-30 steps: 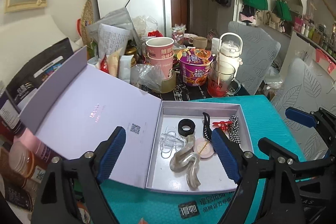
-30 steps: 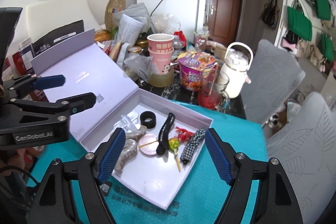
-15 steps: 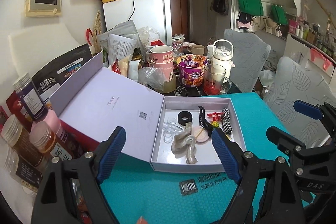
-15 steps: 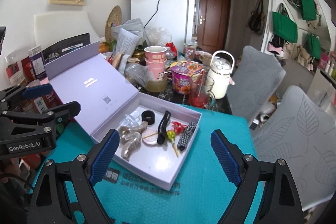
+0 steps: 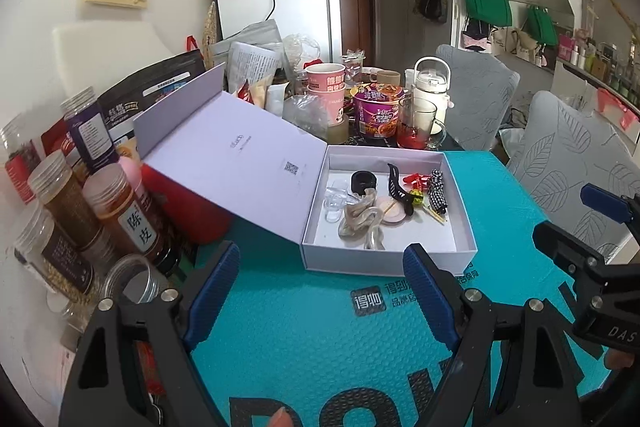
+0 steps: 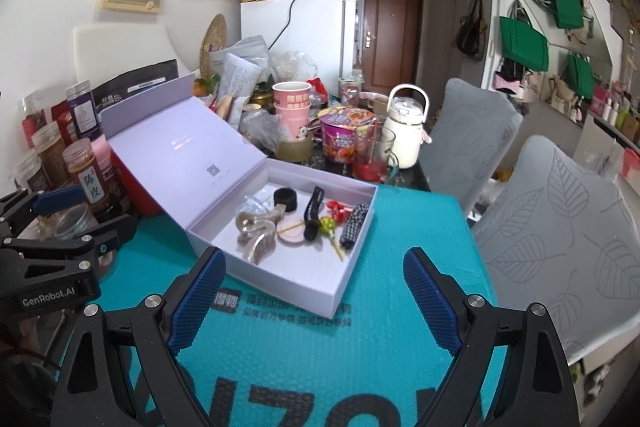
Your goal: Organize rigid objects
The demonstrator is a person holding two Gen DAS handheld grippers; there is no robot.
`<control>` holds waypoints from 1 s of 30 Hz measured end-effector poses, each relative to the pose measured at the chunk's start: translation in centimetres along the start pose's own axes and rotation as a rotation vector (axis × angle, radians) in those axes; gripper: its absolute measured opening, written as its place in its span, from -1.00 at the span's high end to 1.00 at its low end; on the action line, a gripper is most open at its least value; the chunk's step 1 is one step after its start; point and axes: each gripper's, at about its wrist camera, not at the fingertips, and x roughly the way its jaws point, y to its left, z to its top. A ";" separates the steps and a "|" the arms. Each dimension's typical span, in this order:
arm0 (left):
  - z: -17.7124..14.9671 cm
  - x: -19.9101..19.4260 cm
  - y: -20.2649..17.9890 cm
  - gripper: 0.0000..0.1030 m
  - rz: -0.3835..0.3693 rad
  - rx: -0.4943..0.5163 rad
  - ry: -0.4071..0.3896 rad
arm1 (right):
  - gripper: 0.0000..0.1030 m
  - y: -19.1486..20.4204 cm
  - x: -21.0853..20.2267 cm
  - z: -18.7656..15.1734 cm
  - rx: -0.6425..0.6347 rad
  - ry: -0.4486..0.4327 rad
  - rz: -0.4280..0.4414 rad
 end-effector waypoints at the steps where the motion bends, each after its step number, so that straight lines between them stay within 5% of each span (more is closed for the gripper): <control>1: -0.2 0.0 0.0 -0.64 0.005 -0.001 0.002 | -0.78 0.1 -0.1 -0.5 -0.002 0.002 0.003; 30: -3.6 0.6 -1.1 -0.64 -0.021 0.011 0.054 | -0.78 1.3 -0.5 -4.7 -0.008 0.054 -0.026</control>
